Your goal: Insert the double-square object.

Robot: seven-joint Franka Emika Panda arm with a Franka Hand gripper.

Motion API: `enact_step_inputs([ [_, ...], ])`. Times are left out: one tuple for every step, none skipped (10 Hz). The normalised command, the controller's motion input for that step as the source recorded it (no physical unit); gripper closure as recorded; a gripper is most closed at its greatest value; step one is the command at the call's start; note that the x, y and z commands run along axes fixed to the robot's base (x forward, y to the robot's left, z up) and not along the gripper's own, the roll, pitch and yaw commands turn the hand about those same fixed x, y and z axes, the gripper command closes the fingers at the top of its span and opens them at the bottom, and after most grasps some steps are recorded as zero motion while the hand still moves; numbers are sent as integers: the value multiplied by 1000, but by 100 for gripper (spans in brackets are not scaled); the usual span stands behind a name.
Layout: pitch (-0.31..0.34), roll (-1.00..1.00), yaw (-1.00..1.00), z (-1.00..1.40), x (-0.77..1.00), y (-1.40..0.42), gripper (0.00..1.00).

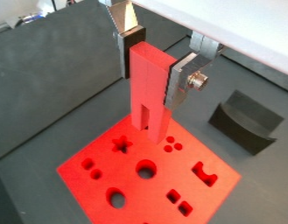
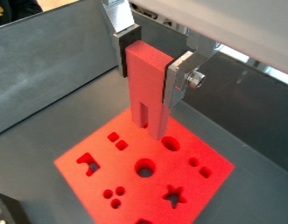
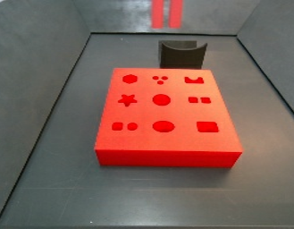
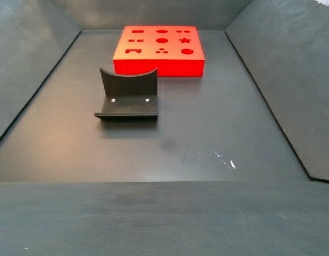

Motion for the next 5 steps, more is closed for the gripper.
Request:
enact_step_inputs([
  [0, 336, 0, -186, 1000, 0, 100],
  [-51, 156, -63, -437, 1000, 0, 100],
  [-23, 207, -186, -557, 994, -71, 100],
  [-21, 177, -283, -523, 889, -63, 100],
  [-37, 171, -277, -517, 900, -66, 100],
])
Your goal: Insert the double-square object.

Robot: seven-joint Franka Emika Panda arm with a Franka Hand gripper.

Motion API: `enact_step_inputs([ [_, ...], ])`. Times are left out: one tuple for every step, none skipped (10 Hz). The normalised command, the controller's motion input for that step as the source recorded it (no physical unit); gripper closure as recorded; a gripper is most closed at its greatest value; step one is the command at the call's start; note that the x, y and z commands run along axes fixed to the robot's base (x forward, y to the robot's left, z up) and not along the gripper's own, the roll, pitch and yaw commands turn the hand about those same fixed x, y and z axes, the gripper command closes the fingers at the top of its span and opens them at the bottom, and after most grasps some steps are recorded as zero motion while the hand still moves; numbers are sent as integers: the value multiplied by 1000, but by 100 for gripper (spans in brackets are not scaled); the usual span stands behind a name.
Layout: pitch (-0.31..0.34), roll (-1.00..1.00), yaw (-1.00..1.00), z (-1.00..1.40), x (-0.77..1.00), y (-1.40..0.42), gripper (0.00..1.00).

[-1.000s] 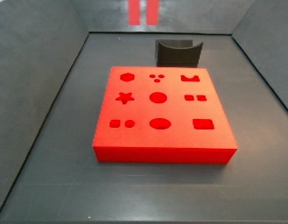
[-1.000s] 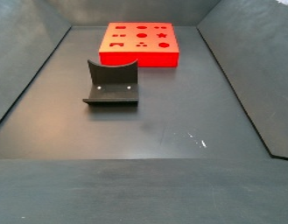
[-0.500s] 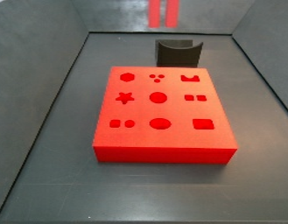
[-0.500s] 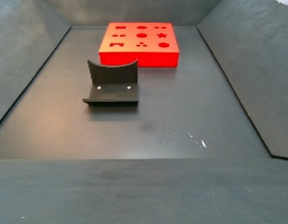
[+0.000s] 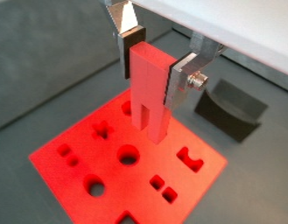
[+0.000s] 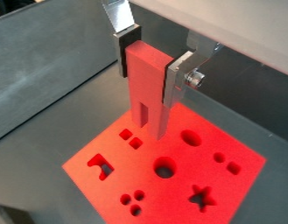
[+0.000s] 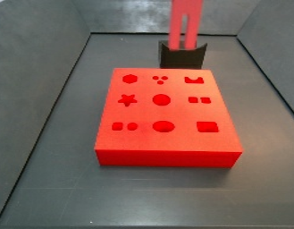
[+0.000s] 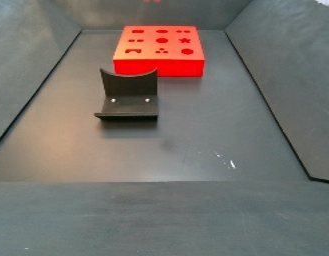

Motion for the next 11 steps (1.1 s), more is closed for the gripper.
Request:
enact_step_inputs([
  [-30, 219, -197, -509, 1000, -26, 100],
  [-13, 187, -203, -377, 980, -26, 100],
  [10, 103, -63, -260, 560, -11, 100],
  [0, 14, 0, -243, 440, -3, 100],
  [24, -14, 186, -403, 551, 0, 100],
  [59, -123, 400, -489, 640, 0, 100],
  [80, -144, 517, -580, 469, 0, 100],
  [0, -174, 497, -397, 423, 0, 100],
  [31, 41, 57, -134, 469, -91, 100],
  [73, 159, -86, -191, 231, -103, 100],
  [57, 96, -309, -323, 0, -114, 100],
])
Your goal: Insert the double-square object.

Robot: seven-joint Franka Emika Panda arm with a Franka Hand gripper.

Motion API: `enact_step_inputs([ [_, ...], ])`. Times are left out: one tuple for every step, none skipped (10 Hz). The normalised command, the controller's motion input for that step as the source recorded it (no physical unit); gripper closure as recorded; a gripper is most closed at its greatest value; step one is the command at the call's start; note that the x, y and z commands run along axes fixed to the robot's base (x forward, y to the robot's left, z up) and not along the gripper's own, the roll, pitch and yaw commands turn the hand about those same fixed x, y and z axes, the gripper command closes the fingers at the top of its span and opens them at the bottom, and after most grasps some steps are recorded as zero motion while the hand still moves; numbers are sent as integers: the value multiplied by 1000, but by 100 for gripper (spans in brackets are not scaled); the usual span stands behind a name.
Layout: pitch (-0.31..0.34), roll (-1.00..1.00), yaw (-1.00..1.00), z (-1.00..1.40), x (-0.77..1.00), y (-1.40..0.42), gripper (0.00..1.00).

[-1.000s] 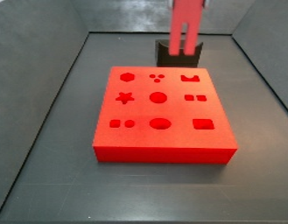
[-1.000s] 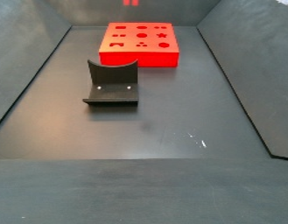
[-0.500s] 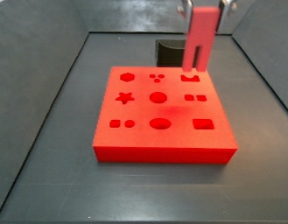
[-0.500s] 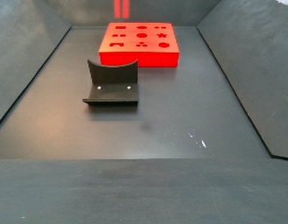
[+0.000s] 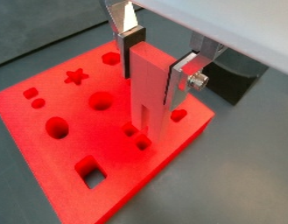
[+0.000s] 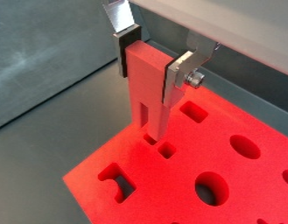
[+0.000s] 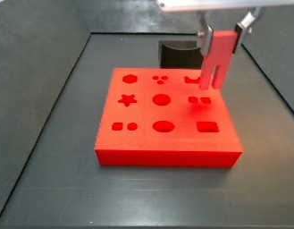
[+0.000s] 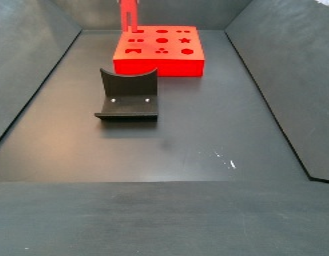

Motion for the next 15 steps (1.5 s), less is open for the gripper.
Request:
enact_step_inputs([
  [0, 11, -211, -391, 0, -111, 100],
  [0, 0, -166, -323, -60, -66, 100],
  [0, -21, -83, -160, -117, -117, 100],
  [0, -11, 0, -114, 0, -77, 100],
  [0, 0, 0, -111, 26, 0, 100],
  [0, 0, 0, -137, 0, 0, 100],
  [0, 0, 0, -89, -100, 51, 100],
  [0, 0, 0, -83, -134, 20, 100],
  [0, -24, 0, -94, -243, 23, 100],
  [0, -13, 0, -94, -89, 0, 100],
  [-11, 0, 71, -171, 0, 20, 100],
  [0, 0, 74, -214, 189, 0, 100],
  [0, -20, 63, -483, 237, 0, 100],
  [0, -134, 60, -869, 249, 0, 100],
  [0, -123, 63, -929, 269, 0, 100],
])
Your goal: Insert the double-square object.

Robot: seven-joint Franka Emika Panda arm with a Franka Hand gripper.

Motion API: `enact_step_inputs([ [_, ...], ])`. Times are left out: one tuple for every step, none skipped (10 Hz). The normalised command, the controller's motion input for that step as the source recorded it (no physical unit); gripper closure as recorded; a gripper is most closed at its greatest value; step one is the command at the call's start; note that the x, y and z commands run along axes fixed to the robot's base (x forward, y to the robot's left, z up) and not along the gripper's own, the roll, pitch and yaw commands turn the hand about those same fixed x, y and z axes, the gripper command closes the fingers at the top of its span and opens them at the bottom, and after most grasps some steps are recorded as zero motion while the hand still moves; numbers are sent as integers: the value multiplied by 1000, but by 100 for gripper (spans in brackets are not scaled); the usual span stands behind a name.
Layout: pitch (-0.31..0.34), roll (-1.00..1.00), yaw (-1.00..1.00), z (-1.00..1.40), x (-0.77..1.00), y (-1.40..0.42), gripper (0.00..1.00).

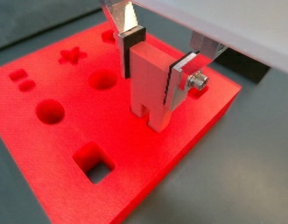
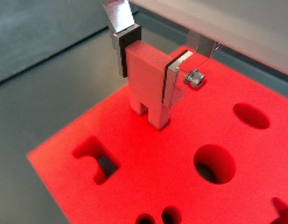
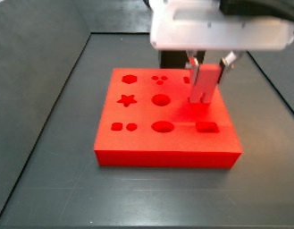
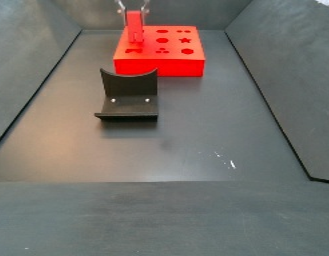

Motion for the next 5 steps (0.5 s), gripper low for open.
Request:
enact_step_inputs([
  [6, -59, 57, -1000, 234, 0, 100],
  [20, 0, 29, -1000, 111, 0, 100],
  [0, -4, 6, -934, 0, 11, 100],
  [0, 0, 0, -477, 0, 0, 100],
  [0, 0, 0, 0, 0, 0, 100],
])
